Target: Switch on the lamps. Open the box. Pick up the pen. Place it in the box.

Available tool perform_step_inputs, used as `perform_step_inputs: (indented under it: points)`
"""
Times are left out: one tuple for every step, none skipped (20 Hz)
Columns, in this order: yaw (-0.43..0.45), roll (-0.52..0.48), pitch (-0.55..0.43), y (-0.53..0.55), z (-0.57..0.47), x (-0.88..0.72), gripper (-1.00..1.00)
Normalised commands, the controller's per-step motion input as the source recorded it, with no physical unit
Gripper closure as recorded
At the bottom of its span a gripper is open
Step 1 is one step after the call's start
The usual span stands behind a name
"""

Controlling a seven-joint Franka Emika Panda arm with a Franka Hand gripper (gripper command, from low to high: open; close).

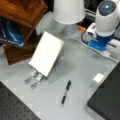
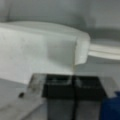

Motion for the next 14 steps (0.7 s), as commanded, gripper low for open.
perform_step_inputs:
  points:
    - [-0.002,-0.070,-0.528,-0.13,-0.41,-0.71,1.00]
    - [0.000,-0.070,-0.528,-0.14,-0.40,-0.72,1.00]
    - [0.005,-0.075,-0.529,-0.15,-0.40,-0.73,1.00]
    - [0.012,-0.084,-0.532,-0.16,-0.40,-0.73,1.00]
    - [0.017,-0.083,-0.538,-0.16,-0.41,-0.74,1.00]
    - [0.019,-0.083,-0.539,-0.16,-0.40,-0.75,1.00]
    - [0.021,-0.083,-0.543,-0.15,-0.41,-0.76,1.00]
    - [0.024,-0.086,-0.547,-0.14,-0.42,-0.77,1.00]
    - [0.027,-0.094,-0.546,-0.14,-0.42,-0.79,1.00]
    - [0.028,-0.097,-0.546,-0.14,-0.42,-0.80,1.00]
    - [0.024,-0.094,-0.545,-0.14,-0.41,-0.82,1.00]
    - [0.025,-0.094,-0.545,-0.15,-0.42,-0.84,1.00]
    - [0.026,-0.090,-0.551,-0.15,-0.44,-0.85,1.00]
    - [0.027,-0.088,-0.544,-0.15,-0.44,-0.86,1.00]
